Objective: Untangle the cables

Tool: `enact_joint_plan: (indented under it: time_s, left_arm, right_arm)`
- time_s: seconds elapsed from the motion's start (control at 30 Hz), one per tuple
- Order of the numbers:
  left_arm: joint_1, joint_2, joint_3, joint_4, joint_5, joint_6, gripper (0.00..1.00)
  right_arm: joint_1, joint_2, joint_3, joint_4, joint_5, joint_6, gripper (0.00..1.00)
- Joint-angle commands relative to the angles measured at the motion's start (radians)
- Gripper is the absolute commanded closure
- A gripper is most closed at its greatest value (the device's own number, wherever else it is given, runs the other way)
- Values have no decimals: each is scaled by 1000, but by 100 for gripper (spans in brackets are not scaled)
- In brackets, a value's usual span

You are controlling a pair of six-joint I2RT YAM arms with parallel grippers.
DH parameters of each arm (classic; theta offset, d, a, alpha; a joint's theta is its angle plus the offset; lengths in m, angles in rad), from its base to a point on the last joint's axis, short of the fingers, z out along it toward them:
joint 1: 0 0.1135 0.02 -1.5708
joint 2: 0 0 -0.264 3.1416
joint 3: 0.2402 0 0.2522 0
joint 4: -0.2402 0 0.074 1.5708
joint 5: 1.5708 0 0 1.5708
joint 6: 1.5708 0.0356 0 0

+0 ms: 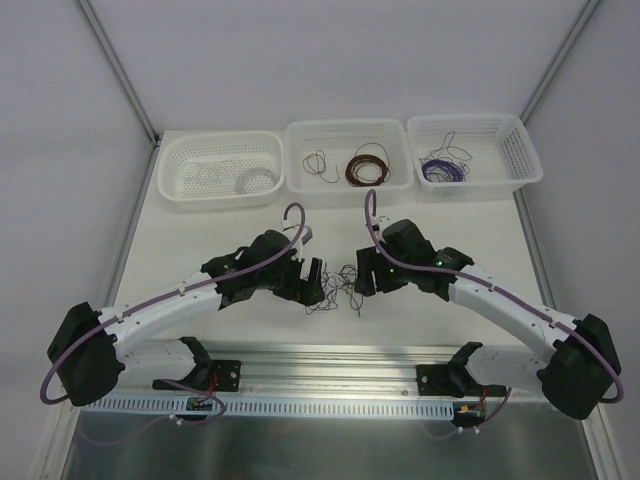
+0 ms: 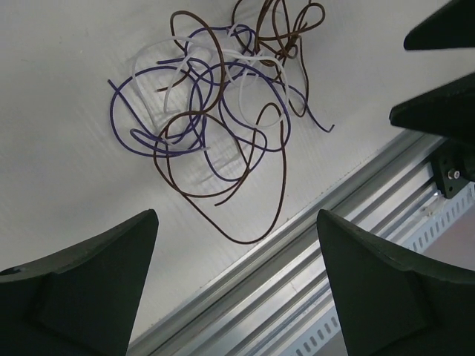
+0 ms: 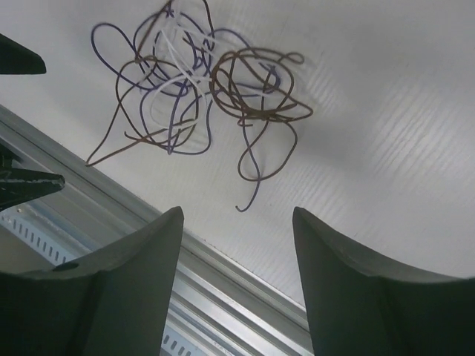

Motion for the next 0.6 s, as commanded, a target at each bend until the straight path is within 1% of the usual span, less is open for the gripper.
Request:
enact_joint_plan:
  time_s: [0.0,0.07,0.1,0.13,0.23,0.3,0.4,0.57]
  left_arm:
    - [-25,53,14,37,-72,-85,11]
    - [-25,88,17,40,-77,-127,14]
    - [-27,102,18,43,-83,-141,15]
    - [-30,120,18,49,-89,-155,18]
    - [-33,154,20,69,-102,-206,23]
    - [-36,166,18,80,-103,-232,24]
    - [-44,189,20,103,-94,-252,25]
    - [-51,222,23,117,-102,-269,26]
  right_arm:
    - [37,-10,-56,69,36,91,37]
    - [37,13,-90,121,34,106,40]
    - [39,20,-96,150,39,108,45]
    - [40,30,-97,163,38,111,47]
    - [42,80,-104,207,25,102,50]
    - [42,120,-99,221,24,97,55]
    - [42,166,-94,241,12,96,58]
    - [42,235,-73,250,-19,91,60]
